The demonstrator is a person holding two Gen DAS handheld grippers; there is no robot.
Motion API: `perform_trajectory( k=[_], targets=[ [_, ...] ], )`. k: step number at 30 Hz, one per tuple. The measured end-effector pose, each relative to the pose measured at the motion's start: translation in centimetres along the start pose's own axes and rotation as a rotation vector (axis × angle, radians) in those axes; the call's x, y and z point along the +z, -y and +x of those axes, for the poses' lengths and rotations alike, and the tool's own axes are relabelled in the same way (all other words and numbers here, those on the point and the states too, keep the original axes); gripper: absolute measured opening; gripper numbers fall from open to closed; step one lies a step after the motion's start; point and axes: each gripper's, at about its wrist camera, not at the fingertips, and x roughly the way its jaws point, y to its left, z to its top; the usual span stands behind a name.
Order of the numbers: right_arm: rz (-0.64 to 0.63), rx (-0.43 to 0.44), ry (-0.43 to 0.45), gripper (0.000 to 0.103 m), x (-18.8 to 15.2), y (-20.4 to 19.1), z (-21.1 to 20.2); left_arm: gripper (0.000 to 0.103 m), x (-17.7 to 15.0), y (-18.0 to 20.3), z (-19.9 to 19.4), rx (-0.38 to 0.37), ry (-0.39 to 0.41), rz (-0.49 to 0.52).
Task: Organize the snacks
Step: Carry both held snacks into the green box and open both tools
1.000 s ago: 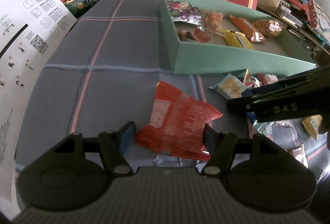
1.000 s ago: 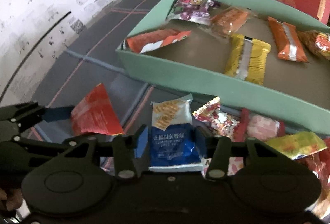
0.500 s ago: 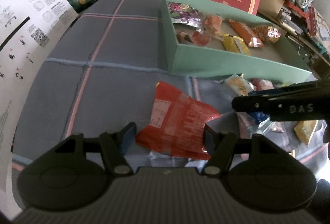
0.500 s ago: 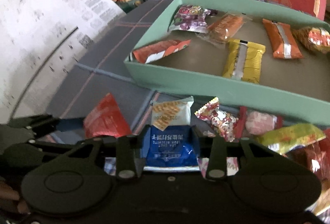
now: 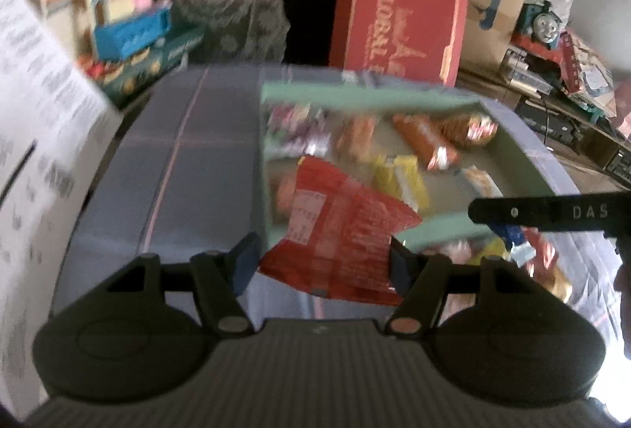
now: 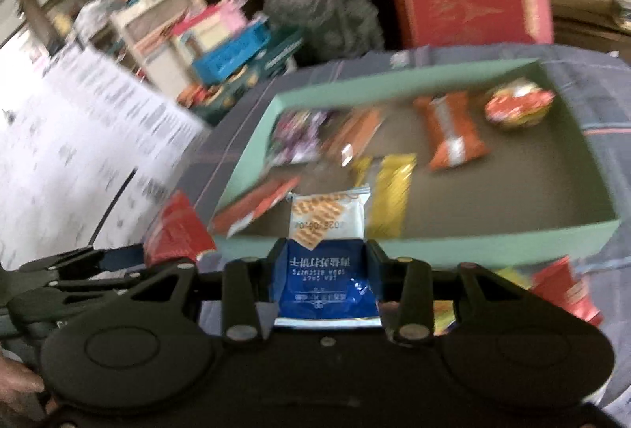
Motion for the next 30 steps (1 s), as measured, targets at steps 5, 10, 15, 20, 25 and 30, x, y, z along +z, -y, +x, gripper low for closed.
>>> perform_trajectory(
  k=[5,10,15,20,25,30],
  targets=[
    [0.044,-0.040,0.042,0.040,1.9,2.6,0.3,0.065,3.9,2.5,3.3,-0.002,0.002,0.048],
    [0.079,-0.073,0.044,0.040,2.9,4.8,2.0,0.065,5.7,3.9,7.3,0.017,-0.045,0.062],
    [0.095,-0.085,0.029,0.040,3.4,6.0,4.0,0.065,5.9,4.3,9.6,0.031,-0.077,0.073],
    [0.116,-0.088,0.009,0.040,3.5,6.8,5.7,0.065,5.7,4.3,11.0,0.047,-0.102,0.088],
    [0.118,-0.091,-0.004,0.040,3.5,7.0,6.6,0.066,5.5,4.2,11.8,0.056,-0.116,0.087],
    [0.137,-0.066,-0.006,0.078,3.6,7.0,6.3,0.103,5.6,4.3,11.7,0.091,-0.106,0.083]
  ],
)
